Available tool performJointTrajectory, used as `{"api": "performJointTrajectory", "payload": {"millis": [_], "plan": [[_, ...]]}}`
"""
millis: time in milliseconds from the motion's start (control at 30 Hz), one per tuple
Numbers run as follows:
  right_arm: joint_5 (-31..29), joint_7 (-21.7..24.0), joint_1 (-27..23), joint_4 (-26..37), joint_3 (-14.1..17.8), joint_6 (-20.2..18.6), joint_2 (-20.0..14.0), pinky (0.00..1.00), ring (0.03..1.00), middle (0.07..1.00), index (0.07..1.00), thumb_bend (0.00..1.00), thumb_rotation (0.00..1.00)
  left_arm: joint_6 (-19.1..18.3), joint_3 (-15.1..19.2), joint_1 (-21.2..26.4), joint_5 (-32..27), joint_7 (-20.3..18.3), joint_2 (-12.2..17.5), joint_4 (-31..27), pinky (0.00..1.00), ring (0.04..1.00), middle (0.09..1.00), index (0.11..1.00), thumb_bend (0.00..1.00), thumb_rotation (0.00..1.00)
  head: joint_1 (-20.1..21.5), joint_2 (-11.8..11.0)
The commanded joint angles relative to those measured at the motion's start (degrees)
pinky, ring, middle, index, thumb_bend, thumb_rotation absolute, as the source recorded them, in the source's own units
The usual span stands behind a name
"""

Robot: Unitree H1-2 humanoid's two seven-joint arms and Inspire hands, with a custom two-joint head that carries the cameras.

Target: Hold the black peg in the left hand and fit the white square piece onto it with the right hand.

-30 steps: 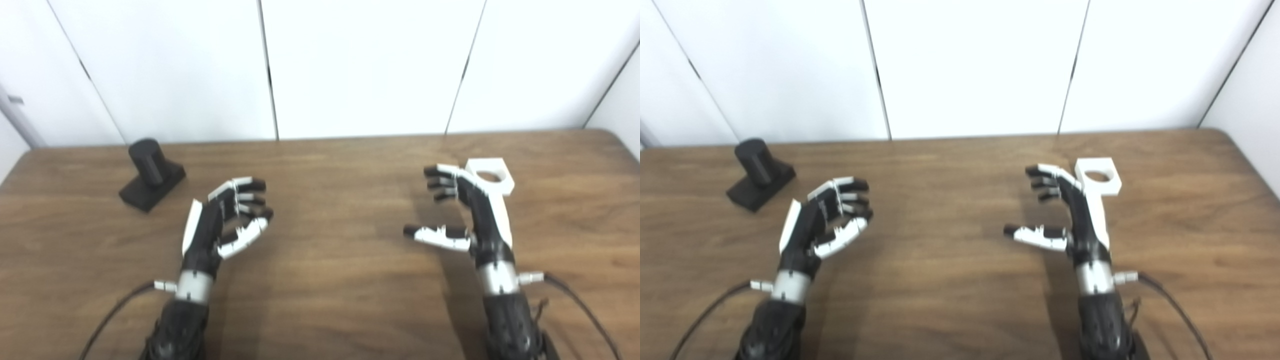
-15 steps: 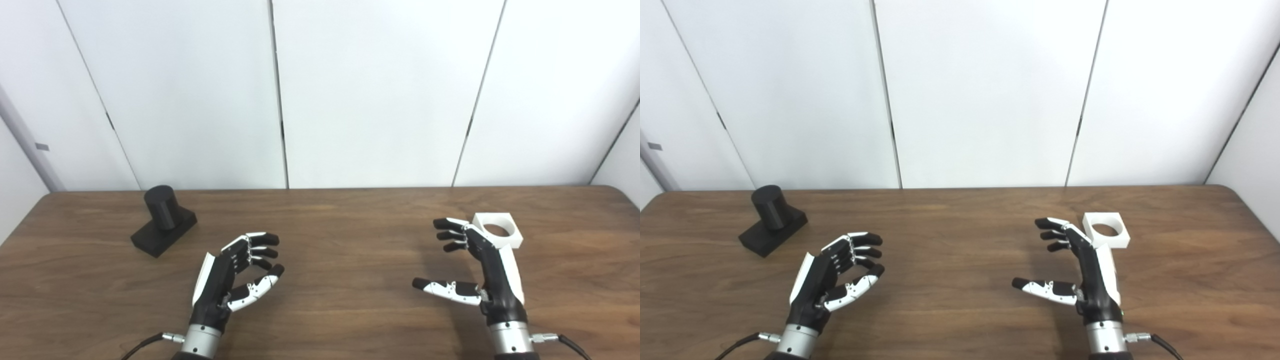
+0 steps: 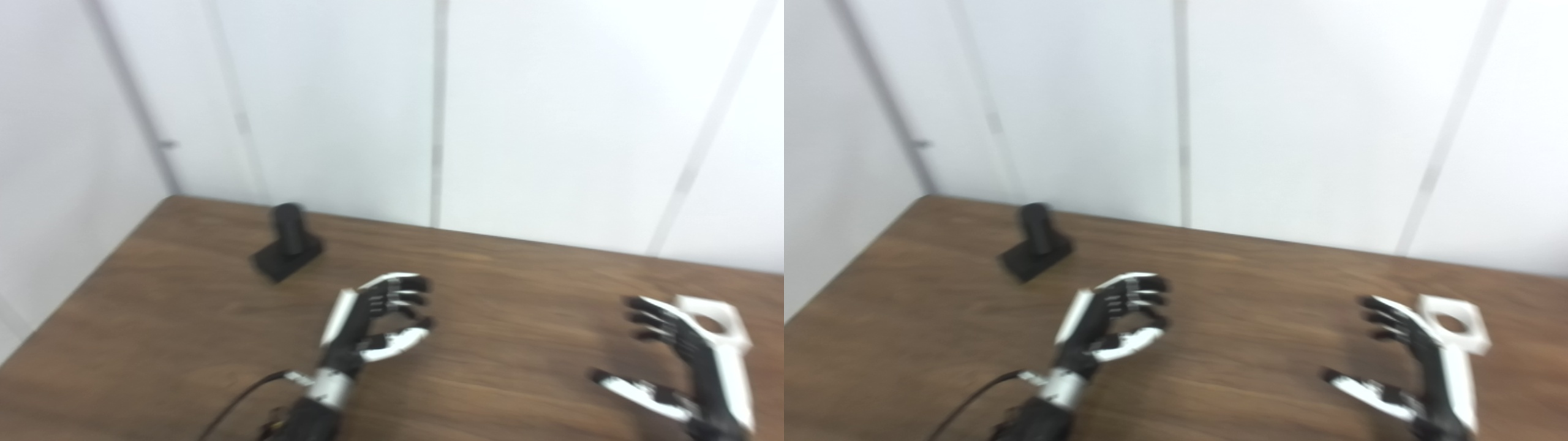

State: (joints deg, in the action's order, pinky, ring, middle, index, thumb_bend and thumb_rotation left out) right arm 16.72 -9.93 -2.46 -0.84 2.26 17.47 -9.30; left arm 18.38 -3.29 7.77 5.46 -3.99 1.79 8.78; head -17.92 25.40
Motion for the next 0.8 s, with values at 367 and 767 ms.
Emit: {"api": "performJointTrajectory", "payload": {"millis": [367, 767], "plan": [[-1.39, 1.84, 0.05, 3.45, 1.55, -1.74, -1.36, 0.53, 0.671, 0.721, 0.693, 0.43, 0.04, 3.02, -1.34, 2.54, 1.16, 2.11, -2.67, 4.79, 0.55, 0.656, 0.710, 0.666, 0.56, 0.06, -4.28, -1.20], [-2.37, 2.13, -0.08, 2.76, 1.82, -1.40, -1.58, 0.49, 0.639, 0.697, 0.674, 0.43, 0.12, -5.87, -1.59, 2.73, 0.84, 0.15, -0.69, -2.64, 0.54, 0.664, 0.732, 0.698, 0.64, 0.10, -4.44, -1.36]]}}
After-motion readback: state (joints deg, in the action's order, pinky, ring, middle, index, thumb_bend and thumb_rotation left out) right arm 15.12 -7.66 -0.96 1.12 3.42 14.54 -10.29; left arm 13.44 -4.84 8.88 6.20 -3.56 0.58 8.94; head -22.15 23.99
